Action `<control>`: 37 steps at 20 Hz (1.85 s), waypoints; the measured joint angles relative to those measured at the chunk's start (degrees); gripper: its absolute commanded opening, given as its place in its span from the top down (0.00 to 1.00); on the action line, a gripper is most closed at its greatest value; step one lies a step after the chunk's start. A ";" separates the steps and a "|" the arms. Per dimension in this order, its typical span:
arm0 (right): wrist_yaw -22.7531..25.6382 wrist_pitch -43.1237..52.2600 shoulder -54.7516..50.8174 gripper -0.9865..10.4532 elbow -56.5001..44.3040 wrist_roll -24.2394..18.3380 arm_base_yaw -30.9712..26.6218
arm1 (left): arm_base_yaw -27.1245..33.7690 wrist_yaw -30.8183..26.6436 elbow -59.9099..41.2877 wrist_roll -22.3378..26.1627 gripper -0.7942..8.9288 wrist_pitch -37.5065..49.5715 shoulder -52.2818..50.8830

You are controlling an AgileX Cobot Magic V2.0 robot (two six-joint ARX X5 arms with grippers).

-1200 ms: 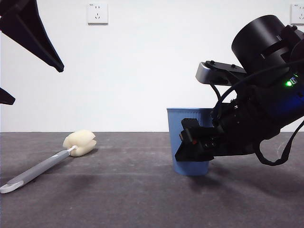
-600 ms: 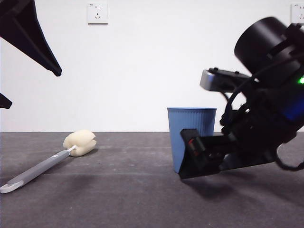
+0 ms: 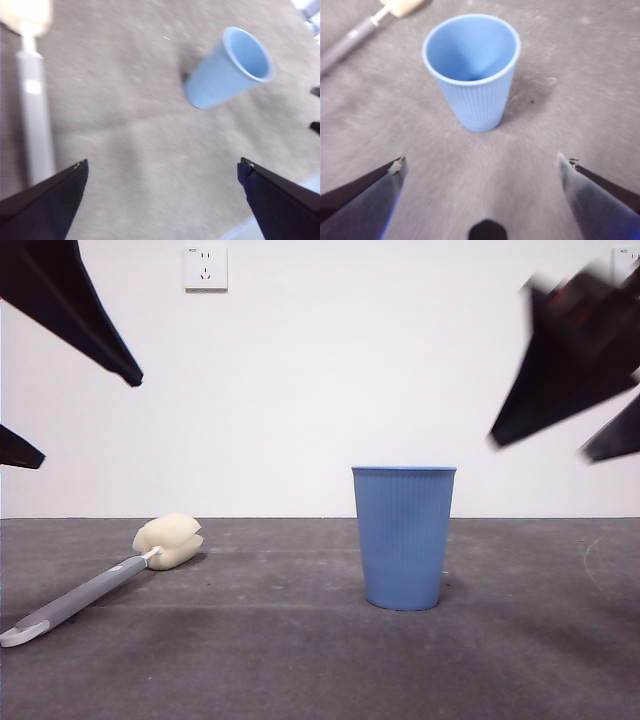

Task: Pick up the cup brush,pick up the cup,insert the brush into the cup,clean the cup,put the cup brush back,put the cup back to the fixed position on the table

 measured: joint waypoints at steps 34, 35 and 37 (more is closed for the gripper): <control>-7.52 -28.50 -15.52 0.91 16.26 4.96 0.07 | 0.00 13.79 12.79 5.03 0.92 -17.22 -0.04; -7.52 -28.63 -15.52 0.91 16.26 4.96 0.07 | 0.00 13.79 12.79 5.03 0.92 -16.79 -0.04; -7.43 -28.85 -15.52 0.91 16.26 4.96 0.07 | 0.00 13.79 12.79 5.05 0.92 -15.43 -0.04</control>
